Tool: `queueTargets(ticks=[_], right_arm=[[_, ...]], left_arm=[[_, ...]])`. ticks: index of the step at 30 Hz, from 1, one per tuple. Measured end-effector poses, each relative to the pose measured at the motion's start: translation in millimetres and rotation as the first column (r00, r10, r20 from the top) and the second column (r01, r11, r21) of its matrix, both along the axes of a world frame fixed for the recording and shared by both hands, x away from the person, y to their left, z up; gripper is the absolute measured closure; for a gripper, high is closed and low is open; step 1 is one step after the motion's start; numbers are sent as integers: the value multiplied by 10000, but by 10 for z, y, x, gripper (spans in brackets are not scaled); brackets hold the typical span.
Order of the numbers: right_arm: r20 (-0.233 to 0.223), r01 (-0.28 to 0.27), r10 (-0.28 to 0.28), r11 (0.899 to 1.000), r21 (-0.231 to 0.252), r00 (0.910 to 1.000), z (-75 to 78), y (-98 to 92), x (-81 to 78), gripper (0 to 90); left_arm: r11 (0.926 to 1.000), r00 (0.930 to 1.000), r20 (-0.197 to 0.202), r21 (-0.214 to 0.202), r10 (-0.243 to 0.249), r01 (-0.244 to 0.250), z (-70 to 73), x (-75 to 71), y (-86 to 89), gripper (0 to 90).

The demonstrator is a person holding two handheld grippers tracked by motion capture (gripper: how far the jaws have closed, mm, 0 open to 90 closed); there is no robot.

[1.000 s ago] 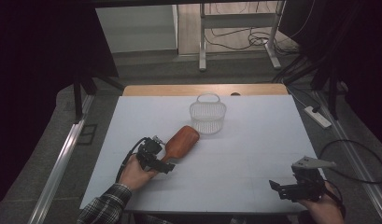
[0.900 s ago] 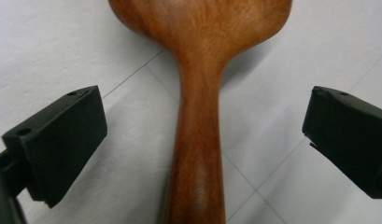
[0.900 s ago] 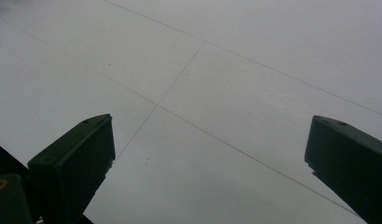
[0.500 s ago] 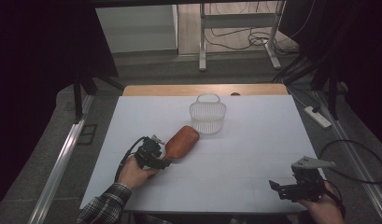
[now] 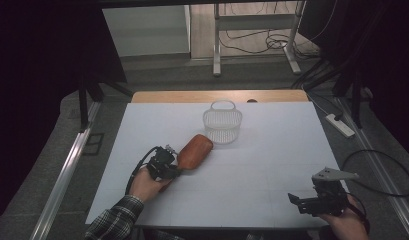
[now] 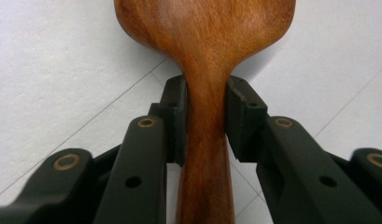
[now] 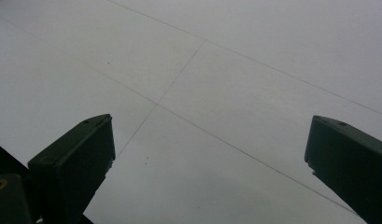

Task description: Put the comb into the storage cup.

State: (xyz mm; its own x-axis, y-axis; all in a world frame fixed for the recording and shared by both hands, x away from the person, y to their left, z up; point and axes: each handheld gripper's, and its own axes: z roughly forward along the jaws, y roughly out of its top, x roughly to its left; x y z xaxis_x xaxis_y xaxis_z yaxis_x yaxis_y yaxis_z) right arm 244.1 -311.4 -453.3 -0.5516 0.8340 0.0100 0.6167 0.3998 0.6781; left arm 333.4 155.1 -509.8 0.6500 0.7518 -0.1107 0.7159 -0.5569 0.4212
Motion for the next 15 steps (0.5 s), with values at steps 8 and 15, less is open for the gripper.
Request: queueTargets(ticks=[8, 15], right_arm=[[20, -14, 14, 10000, -6, 10000, 1, 1, -2, 15], [38, -19, 19, 10000, 7, 10000, 2, -1, -3, 15]], left_arm=[[9996, 10000, -91, -283, -18, 15, -4, 16, 31, 714], [9968, 9998, -179, -791, -95, 80, -4, 22, 98, 715]])
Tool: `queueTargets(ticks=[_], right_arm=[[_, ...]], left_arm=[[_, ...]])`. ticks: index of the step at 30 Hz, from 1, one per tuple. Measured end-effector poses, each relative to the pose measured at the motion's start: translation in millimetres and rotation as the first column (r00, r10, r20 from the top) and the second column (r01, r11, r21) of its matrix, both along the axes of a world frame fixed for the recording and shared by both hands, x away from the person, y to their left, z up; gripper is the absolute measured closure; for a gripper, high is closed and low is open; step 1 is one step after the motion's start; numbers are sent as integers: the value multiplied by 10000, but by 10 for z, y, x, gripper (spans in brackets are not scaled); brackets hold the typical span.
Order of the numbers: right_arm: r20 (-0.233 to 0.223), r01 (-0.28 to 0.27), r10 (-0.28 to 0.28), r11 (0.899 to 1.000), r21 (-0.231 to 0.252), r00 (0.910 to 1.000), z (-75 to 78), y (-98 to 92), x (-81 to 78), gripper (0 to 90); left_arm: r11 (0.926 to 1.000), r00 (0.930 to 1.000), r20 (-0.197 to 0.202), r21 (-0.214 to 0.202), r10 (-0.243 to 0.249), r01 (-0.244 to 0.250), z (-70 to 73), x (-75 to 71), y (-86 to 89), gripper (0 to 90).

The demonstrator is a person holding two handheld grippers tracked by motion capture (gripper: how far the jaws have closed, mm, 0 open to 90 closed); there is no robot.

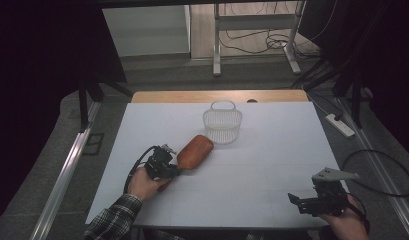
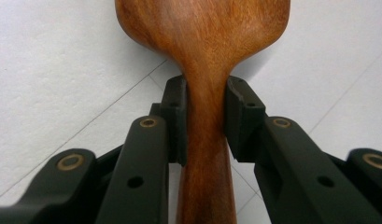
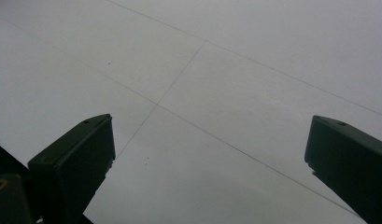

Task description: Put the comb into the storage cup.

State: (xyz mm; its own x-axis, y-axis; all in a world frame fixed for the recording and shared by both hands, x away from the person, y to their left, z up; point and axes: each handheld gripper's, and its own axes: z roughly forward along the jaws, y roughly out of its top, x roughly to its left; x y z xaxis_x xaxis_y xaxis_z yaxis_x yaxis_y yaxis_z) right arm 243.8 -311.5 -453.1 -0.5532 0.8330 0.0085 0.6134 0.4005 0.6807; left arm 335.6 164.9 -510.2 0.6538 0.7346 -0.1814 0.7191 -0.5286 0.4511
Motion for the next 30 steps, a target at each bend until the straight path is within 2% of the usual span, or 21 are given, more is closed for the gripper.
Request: queueTargets(ticks=[3, 8, 11, 14, 18, 25, 30], right_arm=[[7, 0, 0, 10000, 8, 10000, 0, -1, 0, 16], [12, -15, 15, 10000, 18, 10000, 1, -1, -2, 15], [21, -21, 21, 10000, 31, 10000, 3, -2, -3, 15], [24, -22, 22, 10000, 38, 10000, 3, -4, -3, 15], [53, -23, 23, 10000, 35, 10000, 4, -3, -6, 15], [150, -33, 32, 10000, 47, 9999, 9, -1, -15, 11], [219, -83, 81, 9999, 116, 9997, 15, -5, -21, 5]], left_arm=[[9999, 10000, 1, -123, -24, 24, 0, -5, 19, 715], [9999, 9998, 169, -35, -139, 140, 16, -28, 17, 715], [9996, 9995, 317, -286, -78, 87, 39, -46, 32, 715], [9988, 9986, 535, -479, -43, 69, 76, -78, 54, 714], [9987, 9950, 995, -491, -82, 131, 132, -139, 80, 714], [9958, 9888, 1493, -900, -10, 146, 219, -207, 116, 714], [9928, 9857, 1685, -1179, -28, 230, 270, -239, 131, 714]])
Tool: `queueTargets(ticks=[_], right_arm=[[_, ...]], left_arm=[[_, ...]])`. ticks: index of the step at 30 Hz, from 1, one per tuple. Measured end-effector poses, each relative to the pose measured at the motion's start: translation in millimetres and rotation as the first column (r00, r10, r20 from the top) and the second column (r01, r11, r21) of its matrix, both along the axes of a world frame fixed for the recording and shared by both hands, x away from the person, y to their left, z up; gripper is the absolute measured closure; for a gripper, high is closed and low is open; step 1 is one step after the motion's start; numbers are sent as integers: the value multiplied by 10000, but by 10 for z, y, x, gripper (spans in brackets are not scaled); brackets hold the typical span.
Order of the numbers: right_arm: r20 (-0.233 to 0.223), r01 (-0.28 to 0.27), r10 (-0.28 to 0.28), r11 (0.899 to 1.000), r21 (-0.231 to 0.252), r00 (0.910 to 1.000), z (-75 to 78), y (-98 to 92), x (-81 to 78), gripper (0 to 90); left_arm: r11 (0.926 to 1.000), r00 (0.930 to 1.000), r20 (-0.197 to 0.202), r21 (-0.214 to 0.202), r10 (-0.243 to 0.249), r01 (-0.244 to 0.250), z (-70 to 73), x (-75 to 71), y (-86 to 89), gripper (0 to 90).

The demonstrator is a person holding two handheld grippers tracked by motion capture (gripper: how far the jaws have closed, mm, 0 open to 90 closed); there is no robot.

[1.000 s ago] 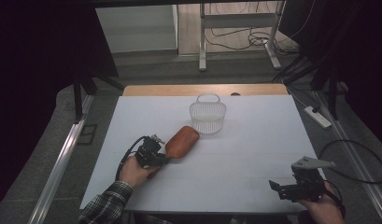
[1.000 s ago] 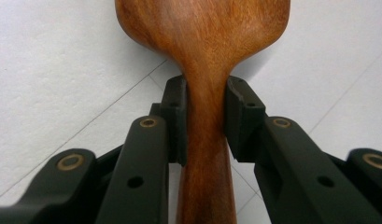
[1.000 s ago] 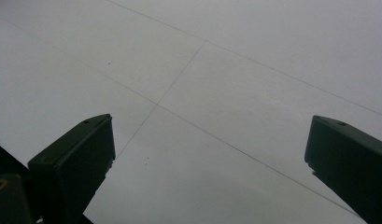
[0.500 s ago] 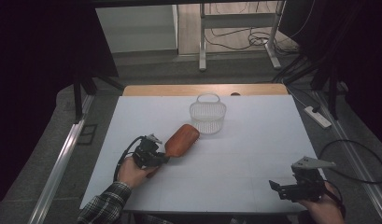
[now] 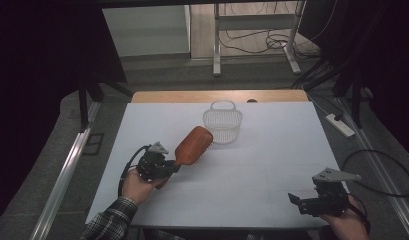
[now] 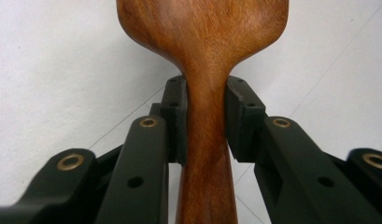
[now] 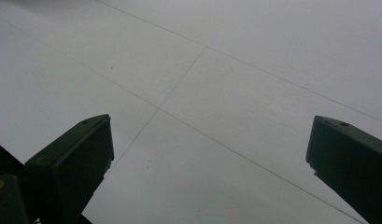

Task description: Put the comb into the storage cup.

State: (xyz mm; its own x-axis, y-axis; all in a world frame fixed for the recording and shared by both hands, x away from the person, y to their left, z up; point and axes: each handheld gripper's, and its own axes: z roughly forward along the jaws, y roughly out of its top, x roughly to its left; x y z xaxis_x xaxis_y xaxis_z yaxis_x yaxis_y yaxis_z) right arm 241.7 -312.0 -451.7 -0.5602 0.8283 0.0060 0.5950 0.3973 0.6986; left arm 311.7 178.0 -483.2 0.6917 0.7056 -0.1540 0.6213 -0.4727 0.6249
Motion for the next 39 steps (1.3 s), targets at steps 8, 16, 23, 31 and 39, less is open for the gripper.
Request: queueTargets(ticks=[8, 16, 23, 31, 39], right_arm=[[156, -321, 318, 9993, 198, 9994, 16, -3, -17, 0], [513, -544, 521, 9976, 434, 9973, 39, 20, -17, 0], [727, -914, 844, 9909, 985, 9938, 88, 50, 31, 0], [907, -1323, 1214, 9832, 1260, 9885, 160, 139, 107, 0], [896, -1685, 1544, 9691, 1803, 9839, 209, 263, 217, 0]], left_arm=[[9989, 9991, 426, -472, 19, 1, 97, -42, 40, 714], [9969, 9976, 691, -785, 55, -1, 163, -63, 50, 713], [9941, 9956, 933, -1076, -65, 166, 212, -78, 30, 713], [9919, 9941, 1067, -1227, -186, 317, 239, -75, 8, 713], [9885, 9926, 1160, -1414, -365, 529, 271, -77, -44, 713]])
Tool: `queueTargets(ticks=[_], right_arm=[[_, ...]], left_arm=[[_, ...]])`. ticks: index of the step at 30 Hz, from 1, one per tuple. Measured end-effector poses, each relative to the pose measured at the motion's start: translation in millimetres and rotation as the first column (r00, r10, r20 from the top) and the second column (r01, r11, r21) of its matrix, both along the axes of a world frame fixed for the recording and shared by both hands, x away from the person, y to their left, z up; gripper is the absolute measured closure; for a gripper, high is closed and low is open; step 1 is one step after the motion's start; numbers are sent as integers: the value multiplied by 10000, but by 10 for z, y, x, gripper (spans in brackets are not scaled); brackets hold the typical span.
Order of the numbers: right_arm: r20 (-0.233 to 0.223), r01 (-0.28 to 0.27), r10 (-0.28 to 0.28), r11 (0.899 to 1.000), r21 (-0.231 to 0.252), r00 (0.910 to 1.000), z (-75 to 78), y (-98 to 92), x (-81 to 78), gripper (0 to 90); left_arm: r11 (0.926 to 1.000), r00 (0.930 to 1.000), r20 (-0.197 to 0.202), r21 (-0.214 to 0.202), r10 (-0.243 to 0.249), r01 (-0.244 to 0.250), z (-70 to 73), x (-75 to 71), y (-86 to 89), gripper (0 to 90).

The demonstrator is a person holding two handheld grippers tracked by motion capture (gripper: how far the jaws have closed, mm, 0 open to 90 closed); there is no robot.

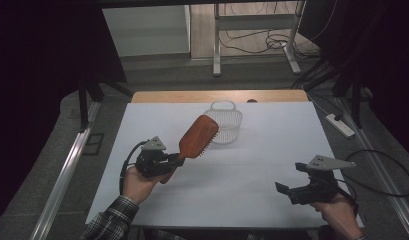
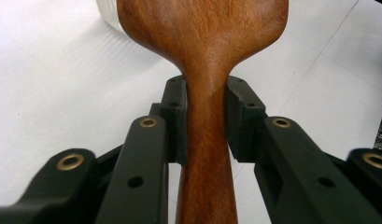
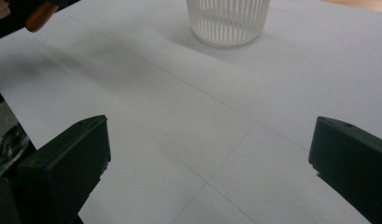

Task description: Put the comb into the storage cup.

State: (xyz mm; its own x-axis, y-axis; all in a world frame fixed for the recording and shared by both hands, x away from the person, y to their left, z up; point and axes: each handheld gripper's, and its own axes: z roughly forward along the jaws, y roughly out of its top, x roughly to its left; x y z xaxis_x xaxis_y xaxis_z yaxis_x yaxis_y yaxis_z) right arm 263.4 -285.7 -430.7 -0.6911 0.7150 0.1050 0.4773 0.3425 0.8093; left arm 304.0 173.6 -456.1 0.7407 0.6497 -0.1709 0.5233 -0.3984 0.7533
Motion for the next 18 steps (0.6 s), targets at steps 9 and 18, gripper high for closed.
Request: queueTargets(ticks=[9, 18], right_arm=[[-266, -283, 287, 9995, 131, 9992, 8, 176, 126, 0], [-129, -539, 544, 9980, 315, 9984, 64, 366, 229, 0]], left_arm=[[9999, 9999, 64, -117, -109, 110, 12, 23, -76, 713], [9994, 9993, 209, -157, -295, 298, 36, 32, -173, 713]])
